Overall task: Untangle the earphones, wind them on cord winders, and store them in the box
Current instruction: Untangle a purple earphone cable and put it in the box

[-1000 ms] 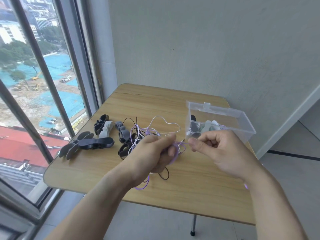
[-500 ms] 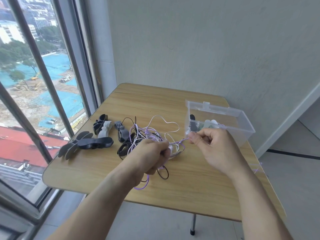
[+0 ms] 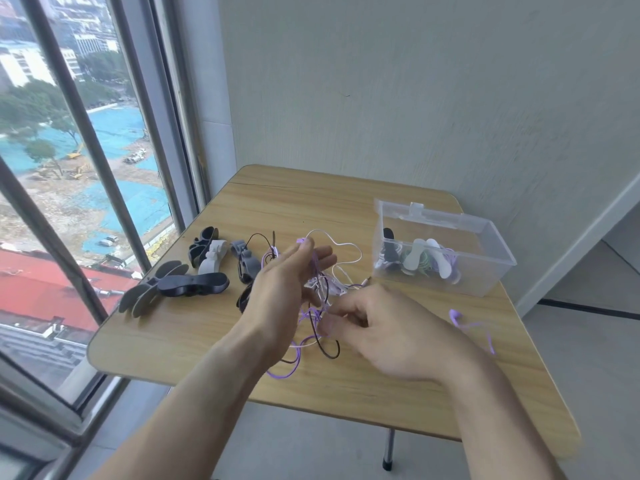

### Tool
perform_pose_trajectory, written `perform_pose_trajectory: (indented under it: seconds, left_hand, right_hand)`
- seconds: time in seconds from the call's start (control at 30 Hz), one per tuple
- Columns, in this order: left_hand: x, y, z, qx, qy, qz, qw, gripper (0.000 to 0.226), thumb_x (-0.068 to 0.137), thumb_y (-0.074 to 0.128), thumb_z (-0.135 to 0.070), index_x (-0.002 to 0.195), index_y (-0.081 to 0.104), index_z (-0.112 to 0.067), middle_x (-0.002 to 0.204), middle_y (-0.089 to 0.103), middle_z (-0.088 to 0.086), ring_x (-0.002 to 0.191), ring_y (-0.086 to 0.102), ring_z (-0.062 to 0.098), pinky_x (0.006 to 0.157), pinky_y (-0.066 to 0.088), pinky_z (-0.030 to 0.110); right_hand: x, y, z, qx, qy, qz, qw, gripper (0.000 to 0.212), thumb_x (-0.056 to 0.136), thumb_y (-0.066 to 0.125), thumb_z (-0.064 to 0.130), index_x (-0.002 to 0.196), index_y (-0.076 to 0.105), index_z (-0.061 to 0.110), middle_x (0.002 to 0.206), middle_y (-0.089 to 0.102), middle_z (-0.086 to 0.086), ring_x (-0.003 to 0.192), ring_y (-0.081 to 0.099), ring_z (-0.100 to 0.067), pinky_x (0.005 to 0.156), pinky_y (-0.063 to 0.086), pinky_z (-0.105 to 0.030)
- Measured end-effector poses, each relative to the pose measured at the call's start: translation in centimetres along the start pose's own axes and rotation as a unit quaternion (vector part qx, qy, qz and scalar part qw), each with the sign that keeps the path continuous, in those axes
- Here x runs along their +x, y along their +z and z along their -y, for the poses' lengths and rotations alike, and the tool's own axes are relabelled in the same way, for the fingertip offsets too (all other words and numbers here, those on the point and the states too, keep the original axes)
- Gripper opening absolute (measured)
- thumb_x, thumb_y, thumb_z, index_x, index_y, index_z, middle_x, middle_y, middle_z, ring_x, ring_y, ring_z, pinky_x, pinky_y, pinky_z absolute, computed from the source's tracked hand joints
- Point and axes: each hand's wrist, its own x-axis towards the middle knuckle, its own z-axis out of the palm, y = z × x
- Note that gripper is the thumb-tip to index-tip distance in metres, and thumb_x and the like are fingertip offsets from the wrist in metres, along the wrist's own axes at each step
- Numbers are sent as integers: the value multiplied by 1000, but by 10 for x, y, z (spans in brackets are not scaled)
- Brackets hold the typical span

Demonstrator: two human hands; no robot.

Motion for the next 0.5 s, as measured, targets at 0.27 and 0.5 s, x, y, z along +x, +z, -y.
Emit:
perform_pose_trajectory:
  seconds: [0.27, 0.5]
  left_hand:
    - [-15, 3, -5, 172, 34, 216, 961, 59, 106, 32, -43, 75, 69, -9, 64, 63, 9, 65, 50, 20, 69, 40, 32]
    - [-12, 5, -7, 77, -23, 170, 982, 48, 102, 49, -34, 57, 46, -15, 52, 17, -3, 49, 14, 16, 49, 21, 23]
  right_hand:
    - [-15, -26, 5, 113, -73, -100, 986, 35, 99, 58, 32, 74, 73, 14, 60, 67, -1, 60, 57, -20, 55, 42, -28]
    - [-13, -31, -16, 136, -27, -212, 967, 28, 83, 74, 44, 69, 77, 20, 50, 46, 0, 48, 35, -7, 47, 29, -18]
